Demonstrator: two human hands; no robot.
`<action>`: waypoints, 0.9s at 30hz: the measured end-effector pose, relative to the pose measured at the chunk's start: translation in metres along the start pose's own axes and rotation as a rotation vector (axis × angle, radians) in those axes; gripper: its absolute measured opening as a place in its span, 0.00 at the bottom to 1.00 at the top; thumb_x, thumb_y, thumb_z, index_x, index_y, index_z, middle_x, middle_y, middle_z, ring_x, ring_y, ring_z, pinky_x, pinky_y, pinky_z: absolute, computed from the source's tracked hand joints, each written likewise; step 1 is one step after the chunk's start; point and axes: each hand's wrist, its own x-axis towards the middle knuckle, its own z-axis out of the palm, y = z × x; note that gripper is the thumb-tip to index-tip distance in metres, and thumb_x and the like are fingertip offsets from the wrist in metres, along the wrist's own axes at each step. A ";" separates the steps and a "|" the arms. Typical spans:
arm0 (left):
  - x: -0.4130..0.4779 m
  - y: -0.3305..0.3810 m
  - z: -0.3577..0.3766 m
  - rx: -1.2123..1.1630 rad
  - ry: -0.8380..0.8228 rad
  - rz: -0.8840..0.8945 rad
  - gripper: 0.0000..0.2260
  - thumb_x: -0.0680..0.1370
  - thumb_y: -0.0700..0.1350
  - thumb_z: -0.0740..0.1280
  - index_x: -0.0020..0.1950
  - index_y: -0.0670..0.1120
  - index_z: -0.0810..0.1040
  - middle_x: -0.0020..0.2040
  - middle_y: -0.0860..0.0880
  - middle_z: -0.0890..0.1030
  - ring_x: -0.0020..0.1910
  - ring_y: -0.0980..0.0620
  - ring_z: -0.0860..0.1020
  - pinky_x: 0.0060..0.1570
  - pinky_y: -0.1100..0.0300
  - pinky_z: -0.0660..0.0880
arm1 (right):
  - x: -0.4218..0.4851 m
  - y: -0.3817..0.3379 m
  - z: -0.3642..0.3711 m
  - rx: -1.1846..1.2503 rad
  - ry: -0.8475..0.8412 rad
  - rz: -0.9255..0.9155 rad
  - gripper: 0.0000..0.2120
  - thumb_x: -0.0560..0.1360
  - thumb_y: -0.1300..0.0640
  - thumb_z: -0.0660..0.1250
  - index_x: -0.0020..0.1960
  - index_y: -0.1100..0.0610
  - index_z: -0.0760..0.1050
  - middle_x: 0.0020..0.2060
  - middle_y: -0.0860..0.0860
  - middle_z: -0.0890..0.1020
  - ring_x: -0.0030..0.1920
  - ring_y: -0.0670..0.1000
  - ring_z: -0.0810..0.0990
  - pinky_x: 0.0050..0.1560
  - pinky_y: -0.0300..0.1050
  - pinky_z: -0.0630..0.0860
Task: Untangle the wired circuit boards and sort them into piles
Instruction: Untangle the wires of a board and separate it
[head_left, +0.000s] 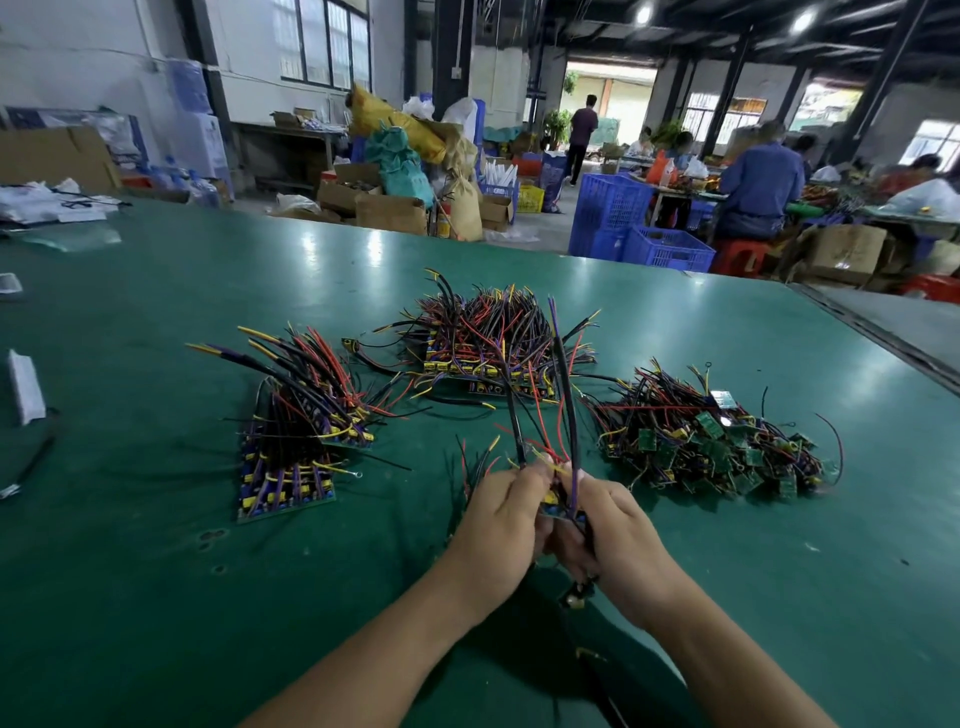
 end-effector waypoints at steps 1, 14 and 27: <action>0.000 0.001 0.000 -0.002 0.002 -0.001 0.22 0.81 0.52 0.55 0.32 0.46 0.77 0.19 0.54 0.67 0.18 0.59 0.62 0.21 0.67 0.60 | 0.000 0.001 0.000 0.002 -0.006 -0.008 0.32 0.72 0.37 0.56 0.26 0.65 0.68 0.17 0.51 0.65 0.21 0.50 0.62 0.27 0.44 0.62; -0.001 0.003 -0.001 0.065 0.092 0.013 0.19 0.78 0.58 0.59 0.31 0.53 0.78 0.25 0.57 0.72 0.28 0.58 0.71 0.32 0.61 0.71 | 0.008 0.010 0.005 0.087 0.191 -0.015 0.30 0.70 0.33 0.61 0.25 0.58 0.65 0.23 0.54 0.68 0.26 0.52 0.67 0.34 0.44 0.68; 0.001 -0.002 -0.004 0.441 0.037 0.129 0.13 0.73 0.48 0.59 0.55 0.48 0.76 0.51 0.51 0.79 0.54 0.53 0.76 0.59 0.52 0.71 | 0.010 0.010 0.003 -0.151 0.231 0.022 0.21 0.82 0.57 0.52 0.41 0.47 0.81 0.35 0.42 0.80 0.37 0.41 0.76 0.41 0.36 0.72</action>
